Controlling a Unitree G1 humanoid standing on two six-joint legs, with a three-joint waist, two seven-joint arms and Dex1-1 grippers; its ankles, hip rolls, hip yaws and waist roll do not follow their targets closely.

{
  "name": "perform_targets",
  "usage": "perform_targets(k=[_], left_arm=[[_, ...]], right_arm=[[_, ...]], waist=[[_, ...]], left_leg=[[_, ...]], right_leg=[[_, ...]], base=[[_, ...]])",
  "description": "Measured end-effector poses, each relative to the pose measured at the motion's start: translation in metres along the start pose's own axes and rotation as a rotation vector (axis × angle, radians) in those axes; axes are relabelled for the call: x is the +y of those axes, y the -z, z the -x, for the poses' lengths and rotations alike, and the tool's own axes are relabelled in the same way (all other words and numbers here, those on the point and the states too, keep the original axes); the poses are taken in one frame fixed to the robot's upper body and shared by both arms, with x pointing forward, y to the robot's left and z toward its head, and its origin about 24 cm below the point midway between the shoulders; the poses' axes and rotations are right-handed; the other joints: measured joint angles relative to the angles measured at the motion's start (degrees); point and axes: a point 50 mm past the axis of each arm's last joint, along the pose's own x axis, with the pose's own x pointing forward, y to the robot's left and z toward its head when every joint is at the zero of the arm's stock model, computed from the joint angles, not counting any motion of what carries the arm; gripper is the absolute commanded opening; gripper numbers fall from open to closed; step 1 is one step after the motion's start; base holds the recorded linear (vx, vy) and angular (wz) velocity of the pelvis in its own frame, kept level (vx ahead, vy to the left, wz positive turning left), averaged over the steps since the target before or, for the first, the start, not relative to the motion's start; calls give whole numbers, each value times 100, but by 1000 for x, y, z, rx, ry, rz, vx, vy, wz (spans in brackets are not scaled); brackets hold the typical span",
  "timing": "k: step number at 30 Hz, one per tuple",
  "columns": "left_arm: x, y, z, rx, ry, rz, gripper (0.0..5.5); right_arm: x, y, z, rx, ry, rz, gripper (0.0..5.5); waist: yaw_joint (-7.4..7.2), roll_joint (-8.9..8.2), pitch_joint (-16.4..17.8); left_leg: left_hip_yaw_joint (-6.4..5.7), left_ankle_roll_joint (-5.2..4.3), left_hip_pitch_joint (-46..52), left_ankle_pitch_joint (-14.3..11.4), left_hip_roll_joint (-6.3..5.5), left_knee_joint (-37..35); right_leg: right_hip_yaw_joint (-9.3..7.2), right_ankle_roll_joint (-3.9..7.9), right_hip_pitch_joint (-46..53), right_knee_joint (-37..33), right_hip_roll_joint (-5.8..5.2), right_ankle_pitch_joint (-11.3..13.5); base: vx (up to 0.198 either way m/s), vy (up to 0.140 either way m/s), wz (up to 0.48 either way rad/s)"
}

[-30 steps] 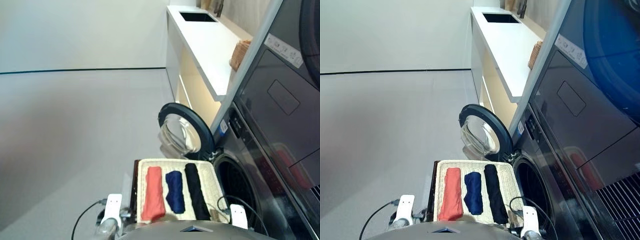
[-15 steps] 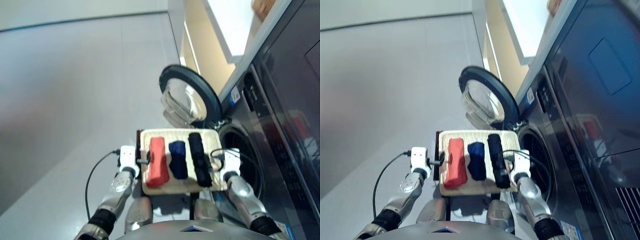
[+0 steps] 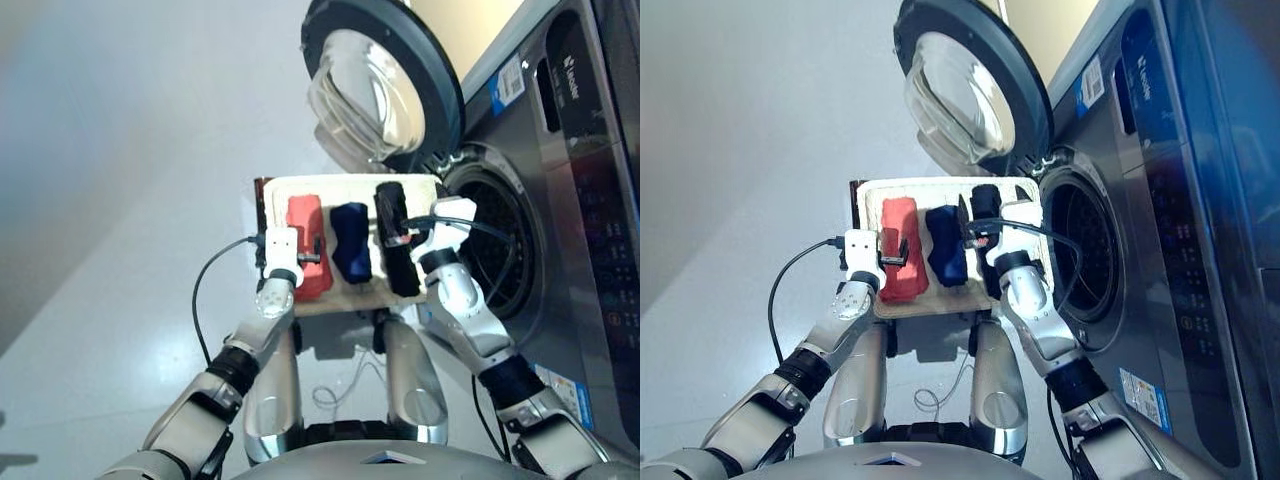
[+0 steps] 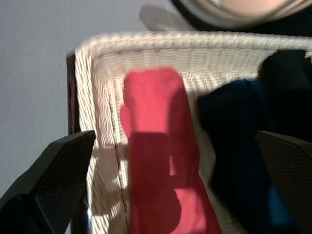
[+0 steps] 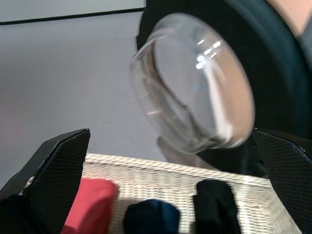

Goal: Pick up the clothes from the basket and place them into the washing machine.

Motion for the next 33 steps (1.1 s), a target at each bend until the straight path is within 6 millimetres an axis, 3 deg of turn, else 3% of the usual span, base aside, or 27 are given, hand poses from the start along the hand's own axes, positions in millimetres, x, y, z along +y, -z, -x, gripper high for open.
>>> perform_targets(k=[10,21,33], left_arm=[[-2,-14,-11,-25,-73,26,550],[5,-32,-34,-9,-149,52,550],[4,-50,-41,-43,-146,112,550]], right_arm=[[23,-26,-16,-109,-41,-34,550],[32,-41,-23,-169,-75,-32,550],[37,-60,-28,-244,-107,-41,550]], waist=[[-26,-15,45],[-65,-60,43],[-99,-157,51]], left_leg=[[29,-24,-786,-54,21,404],[29,-15,-1257,-68,23,615],[-32,-16,-2045,-283,3,1214]], right_leg=[[138,-4,-919,561,17,-102],[173,-48,-1417,757,30,-132],[219,-24,-2154,1315,16,-308]], base=[[-18,1,-13],[0,0,0],[0,0,0]])
